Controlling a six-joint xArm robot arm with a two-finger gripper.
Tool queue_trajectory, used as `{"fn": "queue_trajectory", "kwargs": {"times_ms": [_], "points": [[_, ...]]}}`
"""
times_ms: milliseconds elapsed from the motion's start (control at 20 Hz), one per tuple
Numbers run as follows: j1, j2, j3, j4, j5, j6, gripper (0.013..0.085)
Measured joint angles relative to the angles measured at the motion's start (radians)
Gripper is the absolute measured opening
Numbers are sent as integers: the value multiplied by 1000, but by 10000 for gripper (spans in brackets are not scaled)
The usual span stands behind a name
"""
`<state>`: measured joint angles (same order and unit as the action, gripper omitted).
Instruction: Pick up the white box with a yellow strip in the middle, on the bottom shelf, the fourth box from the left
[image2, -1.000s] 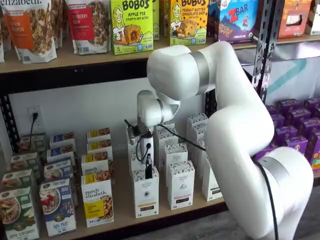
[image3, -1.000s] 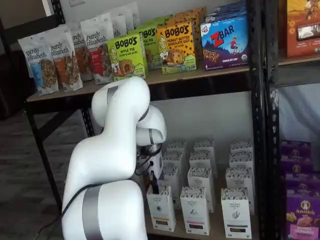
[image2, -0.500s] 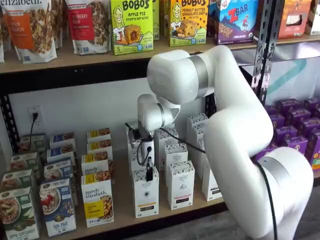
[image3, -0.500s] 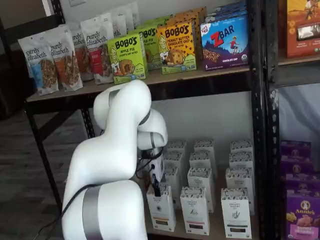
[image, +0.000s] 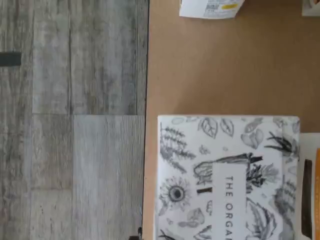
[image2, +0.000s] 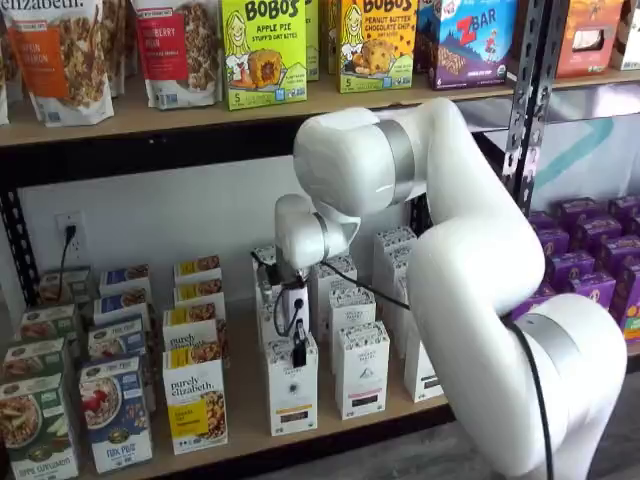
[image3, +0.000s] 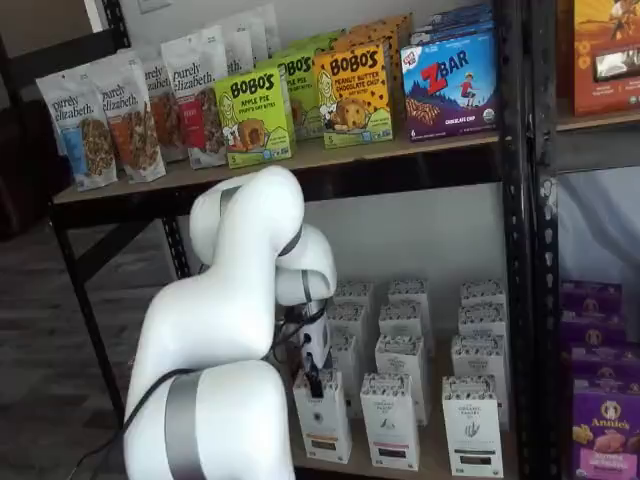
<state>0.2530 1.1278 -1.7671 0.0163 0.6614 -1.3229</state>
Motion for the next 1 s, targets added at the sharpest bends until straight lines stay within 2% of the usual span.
{"fn": "queue_trajectory", "kwargs": {"times_ms": [500,1000], "points": [[-1,27,-25,-13,6,10,850],[6,52,-37,-45,-9,42,850]]}}
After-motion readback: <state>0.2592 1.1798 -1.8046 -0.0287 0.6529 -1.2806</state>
